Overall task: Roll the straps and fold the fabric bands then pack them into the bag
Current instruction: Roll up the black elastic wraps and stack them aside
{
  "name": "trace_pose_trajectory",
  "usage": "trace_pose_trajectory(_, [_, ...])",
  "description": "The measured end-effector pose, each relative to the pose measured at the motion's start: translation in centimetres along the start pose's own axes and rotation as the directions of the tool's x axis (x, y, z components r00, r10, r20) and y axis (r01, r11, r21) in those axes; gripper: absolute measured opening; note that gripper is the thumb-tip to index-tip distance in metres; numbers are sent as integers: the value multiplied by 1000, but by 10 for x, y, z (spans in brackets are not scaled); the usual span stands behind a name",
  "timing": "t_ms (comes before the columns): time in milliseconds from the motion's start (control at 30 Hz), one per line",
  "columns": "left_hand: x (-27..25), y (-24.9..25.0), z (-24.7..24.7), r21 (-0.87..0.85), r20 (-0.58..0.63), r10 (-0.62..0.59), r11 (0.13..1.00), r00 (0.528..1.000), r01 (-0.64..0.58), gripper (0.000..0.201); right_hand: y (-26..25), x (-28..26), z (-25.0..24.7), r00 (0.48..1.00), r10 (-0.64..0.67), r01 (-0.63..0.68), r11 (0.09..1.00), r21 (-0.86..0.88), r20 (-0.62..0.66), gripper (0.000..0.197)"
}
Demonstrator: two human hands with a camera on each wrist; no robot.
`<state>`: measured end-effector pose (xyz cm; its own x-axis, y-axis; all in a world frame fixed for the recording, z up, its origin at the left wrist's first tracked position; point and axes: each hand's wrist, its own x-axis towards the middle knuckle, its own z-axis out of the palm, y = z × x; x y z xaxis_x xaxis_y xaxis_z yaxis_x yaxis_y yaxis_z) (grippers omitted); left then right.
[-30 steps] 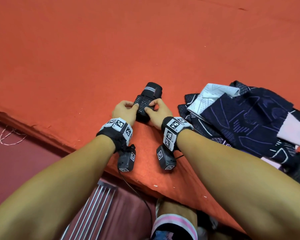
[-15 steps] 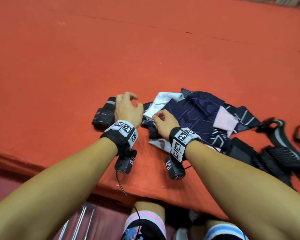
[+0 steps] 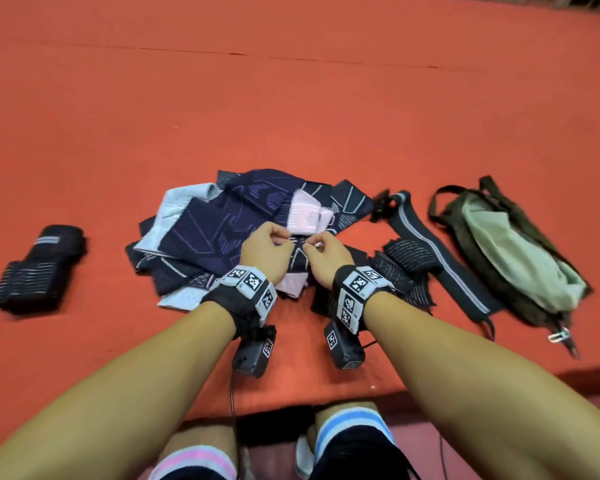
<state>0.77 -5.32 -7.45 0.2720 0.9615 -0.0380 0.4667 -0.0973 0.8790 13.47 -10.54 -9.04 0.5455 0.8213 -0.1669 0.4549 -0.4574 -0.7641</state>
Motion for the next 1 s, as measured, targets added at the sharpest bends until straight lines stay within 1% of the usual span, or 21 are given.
trace_pose_trajectory(100, [-7, -9, 34, 36, 117, -61, 998, 991, 57, 12, 29, -4, -17, 999, 22, -23, 998, -56, -29, 19])
trace_pose_trajectory(200, [-14, -21, 55, 140, 204, -85, 989, 975, 57, 10, 54, -5, -34, 996, 48, -57, 988, -142, -68, 20])
trace_pose_trajectory(267, [-19, -27, 62, 191, 227, -113, 979, 967, 69, 7, 67, -6, -43, 995, 81, -93, 973, -213, -63, 29])
trace_pose_trajectory(333, [-21, -33, 67, 213, 236, -144, 973, 961, 94, 11, 75, -8, -46, 992, 112, -121, 959, -255, -50, 39])
trace_pose_trajectory(367, [-22, -33, 68, 209, 251, -153, 973, 956, 101, 15, 78, -8, -45, 992, 115, -124, 961, -246, -53, 42])
trace_pose_trajectory(433, [-26, -32, 72, 202, 284, -155, 974, 946, 99, 23, 80, -6, -42, 992, 110, -119, 975, -188, -59, 44])
trace_pose_trajectory(500, [-28, -31, 73, 179, 272, -148, 979, 951, 101, 27, 80, -4, -42, 988, 137, -145, 983, -111, -76, 38])
trace_pose_trajectory(533, [-29, -32, 73, 167, 271, -143, 981, 952, 100, 25, 81, -5, -44, 984, 152, -159, 985, -69, -87, 34])
trace_pose_trajectory(600, [-31, -31, 71, 136, 305, -122, 987, 944, 84, 14, 81, -7, -47, 982, 160, -162, 987, -7, -102, 28])
trace_pose_trajectory(633, [-32, -28, 70, 103, 323, -96, 992, 941, 66, 9, 81, -9, -48, 981, 162, -163, 987, 4, -103, 26])
trace_pose_trajectory(700, [-37, -24, 68, 65, 329, -27, 998, 944, 6, 14, 80, -13, -46, 977, 195, -194, 981, 20, -87, 25])
trace_pose_trajectory(767, [-44, -15, 66, 39, 331, 66, 996, 941, -84, 12, 78, -18, -44, 964, 251, -247, 968, 50, -85, 25])
trace_pose_trajectory(800, [-47, -10, 64, -18, 323, 111, 994, 940, -112, 10, 75, -19, -44, 961, 264, -257, 963, 82, -86, 27])
trace_pose_trajectory(833, [-49, -4, 61, -77, 296, 133, 990, 946, -115, 11, 71, -20, -45, 965, 257, -250, 962, 108, -57, 32])
trace_pose_trajectory(900, [-46, 10, 52, -111, 234, 153, 985, 960, -130, 14, 56, -25, -52, 977, 213, -213, 956, 201, 25, 42])
trace_pose_trajectory(933, [-44, 16, 46, -103, 213, 166, 984, 963, -147, 18, 48, -27, -55, 976, 211, -217, 934, 283, 50, 44])
trace_pose_trajectory(1000, [-41, 28, 30, -120, 218, 162, 983, 962, -139, 25, 30, -35, -59, 957, 261, -288, 821, 492, 124, 42])
